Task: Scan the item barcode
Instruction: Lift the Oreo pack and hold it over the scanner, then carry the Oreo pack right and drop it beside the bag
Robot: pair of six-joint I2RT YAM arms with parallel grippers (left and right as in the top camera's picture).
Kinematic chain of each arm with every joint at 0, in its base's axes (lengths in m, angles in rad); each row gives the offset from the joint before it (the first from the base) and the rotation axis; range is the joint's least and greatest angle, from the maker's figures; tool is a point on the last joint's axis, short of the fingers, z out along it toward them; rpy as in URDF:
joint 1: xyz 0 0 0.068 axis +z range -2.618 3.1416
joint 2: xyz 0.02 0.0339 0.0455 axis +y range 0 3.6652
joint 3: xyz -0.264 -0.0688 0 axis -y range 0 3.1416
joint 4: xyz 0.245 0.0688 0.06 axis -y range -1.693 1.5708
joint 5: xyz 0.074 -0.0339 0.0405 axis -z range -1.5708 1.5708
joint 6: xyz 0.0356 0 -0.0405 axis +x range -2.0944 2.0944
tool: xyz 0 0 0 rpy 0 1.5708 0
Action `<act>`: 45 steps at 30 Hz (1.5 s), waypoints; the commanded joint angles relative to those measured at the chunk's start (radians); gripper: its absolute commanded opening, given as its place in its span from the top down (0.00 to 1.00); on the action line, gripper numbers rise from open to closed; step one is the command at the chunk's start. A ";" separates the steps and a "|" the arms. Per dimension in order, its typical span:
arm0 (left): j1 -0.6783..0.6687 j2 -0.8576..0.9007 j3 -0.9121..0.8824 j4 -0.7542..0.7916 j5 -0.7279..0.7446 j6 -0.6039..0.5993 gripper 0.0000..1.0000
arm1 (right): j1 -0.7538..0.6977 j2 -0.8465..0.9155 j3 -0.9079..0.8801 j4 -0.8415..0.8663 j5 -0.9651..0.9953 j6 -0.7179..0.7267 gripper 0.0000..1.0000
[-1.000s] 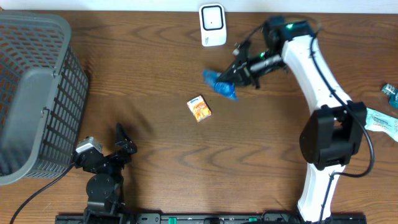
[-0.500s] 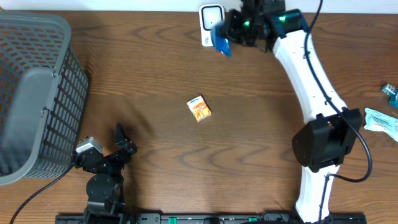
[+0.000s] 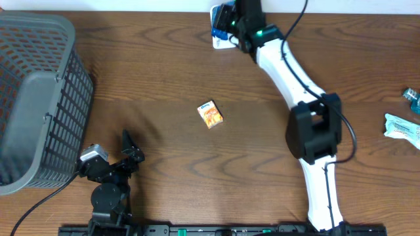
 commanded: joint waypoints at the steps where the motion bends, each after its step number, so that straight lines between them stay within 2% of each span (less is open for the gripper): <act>1: -0.002 -0.006 -0.027 -0.007 -0.011 0.017 0.02 | 0.014 0.061 0.016 0.056 0.044 0.023 0.99; 6: -0.002 -0.006 -0.027 -0.006 -0.011 0.017 0.02 | 0.027 0.089 0.016 0.056 0.077 0.036 0.99; 12: -0.002 -0.006 -0.027 -0.006 -0.011 0.017 0.02 | 0.026 0.082 0.063 -0.069 0.071 0.072 0.99; 14: -0.002 -0.006 -0.027 -0.006 -0.011 0.017 0.02 | 0.023 0.068 0.122 -0.195 0.034 0.077 0.99; 20: -0.002 -0.006 -0.027 -0.006 -0.011 0.017 0.02 | -0.018 -0.070 0.306 -0.728 0.248 0.074 0.99; 26: -0.002 -0.006 -0.027 -0.007 -0.011 0.017 0.02 | -0.138 -0.242 0.317 -1.114 0.430 0.074 0.99; 31: -0.002 -0.006 -0.027 -0.006 -0.011 0.017 0.02 | -0.290 -0.261 0.311 -1.342 0.617 0.074 0.99; 36: -0.002 -0.006 -0.027 -0.007 -0.011 0.017 0.02 | -0.428 -0.250 0.208 -1.329 0.710 0.074 0.99; 42: -0.002 -0.006 -0.027 -0.006 -0.011 0.017 0.02 | -0.549 -0.250 -0.072 -1.041 0.776 0.059 0.99; 45: -0.002 -0.006 -0.027 -0.006 -0.011 0.017 0.02 | -0.626 -0.249 -0.286 -0.787 0.785 -0.029 0.99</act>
